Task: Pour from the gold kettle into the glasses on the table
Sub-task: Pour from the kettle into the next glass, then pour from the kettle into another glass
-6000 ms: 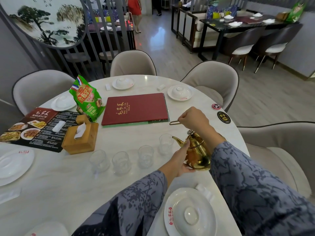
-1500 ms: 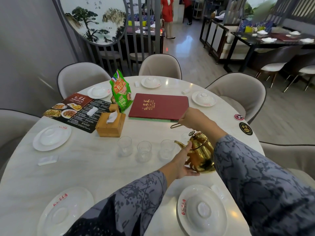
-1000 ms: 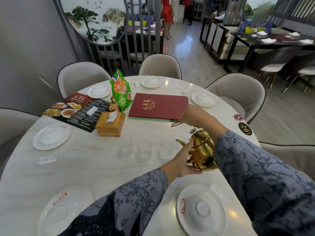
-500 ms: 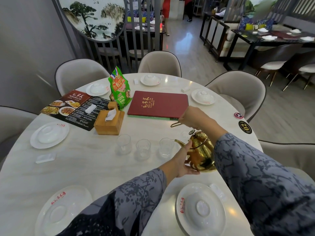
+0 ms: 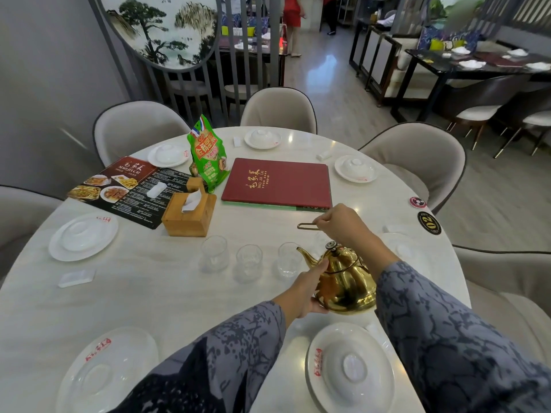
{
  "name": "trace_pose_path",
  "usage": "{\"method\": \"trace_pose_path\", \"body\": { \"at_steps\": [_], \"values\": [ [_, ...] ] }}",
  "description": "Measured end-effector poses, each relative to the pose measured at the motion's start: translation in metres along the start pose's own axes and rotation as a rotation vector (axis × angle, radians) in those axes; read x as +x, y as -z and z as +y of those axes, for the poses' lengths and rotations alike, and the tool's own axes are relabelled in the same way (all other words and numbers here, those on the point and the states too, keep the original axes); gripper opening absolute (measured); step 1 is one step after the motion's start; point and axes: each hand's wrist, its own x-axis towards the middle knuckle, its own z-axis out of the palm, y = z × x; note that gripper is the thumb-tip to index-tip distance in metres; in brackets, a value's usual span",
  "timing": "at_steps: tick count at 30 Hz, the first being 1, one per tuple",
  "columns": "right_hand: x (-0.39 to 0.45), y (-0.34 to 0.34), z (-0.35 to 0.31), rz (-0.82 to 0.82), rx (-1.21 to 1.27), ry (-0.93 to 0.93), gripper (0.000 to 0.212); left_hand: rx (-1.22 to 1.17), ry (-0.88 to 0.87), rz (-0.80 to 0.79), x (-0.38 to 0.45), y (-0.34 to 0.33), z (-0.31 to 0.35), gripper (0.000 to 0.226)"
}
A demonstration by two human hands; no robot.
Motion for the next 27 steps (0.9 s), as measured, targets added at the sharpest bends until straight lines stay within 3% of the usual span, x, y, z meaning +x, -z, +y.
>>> {"method": "trace_pose_path", "body": {
  "at_steps": [12,27],
  "values": [
    [-0.028,0.007,-0.004,0.056,-0.002,0.09,0.029,0.077,-0.038,0.095,0.005,0.006,-0.004,0.066],
    [-0.042,0.002,-0.042,0.025,-0.037,0.202,0.028,-0.009,-0.106,0.136,-0.021,0.033,-0.005,0.073]
  ]
}}
